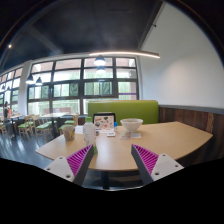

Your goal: Pour water

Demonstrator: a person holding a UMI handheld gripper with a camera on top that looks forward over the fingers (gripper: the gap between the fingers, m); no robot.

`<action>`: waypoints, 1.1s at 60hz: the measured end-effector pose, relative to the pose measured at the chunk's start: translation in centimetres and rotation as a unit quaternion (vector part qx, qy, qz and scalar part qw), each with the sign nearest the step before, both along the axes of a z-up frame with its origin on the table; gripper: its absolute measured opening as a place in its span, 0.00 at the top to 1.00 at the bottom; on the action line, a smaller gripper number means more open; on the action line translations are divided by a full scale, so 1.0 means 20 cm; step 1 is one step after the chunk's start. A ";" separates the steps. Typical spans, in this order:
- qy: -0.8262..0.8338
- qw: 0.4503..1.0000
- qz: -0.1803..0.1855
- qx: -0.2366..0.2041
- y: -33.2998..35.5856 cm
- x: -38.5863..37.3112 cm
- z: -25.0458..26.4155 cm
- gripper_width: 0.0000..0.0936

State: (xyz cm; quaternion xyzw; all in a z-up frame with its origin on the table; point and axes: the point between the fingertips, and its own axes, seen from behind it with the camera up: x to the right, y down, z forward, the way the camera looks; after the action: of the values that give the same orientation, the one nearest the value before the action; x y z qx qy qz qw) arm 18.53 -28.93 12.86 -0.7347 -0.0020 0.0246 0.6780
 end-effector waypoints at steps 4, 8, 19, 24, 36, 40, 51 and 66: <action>-0.006 1.000 0.009 0.001 0.01 -0.03 0.00 0.11; -0.014 1.000 0.020 0.016 0.06 -0.07 0.02 0.12; -0.015 0.999 0.037 0.029 0.31 -0.28 0.00 0.12; -0.024 0.999 0.037 0.029 0.48 -0.39 -0.02 0.12; -0.061 0.998 0.017 0.027 0.86 -0.56 -0.08 0.14; -0.060 0.998 -0.002 0.026 1.04 -0.60 -0.10 0.13; -0.045 0.997 -0.050 0.025 1.23 -0.60 -0.12 0.53; -0.077 0.997 -0.017 0.017 1.32 -0.68 -0.13 0.65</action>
State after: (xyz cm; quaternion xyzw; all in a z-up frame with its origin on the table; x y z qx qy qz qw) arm 4.89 -2.43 10.31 -0.7230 -0.0424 -0.0435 0.6882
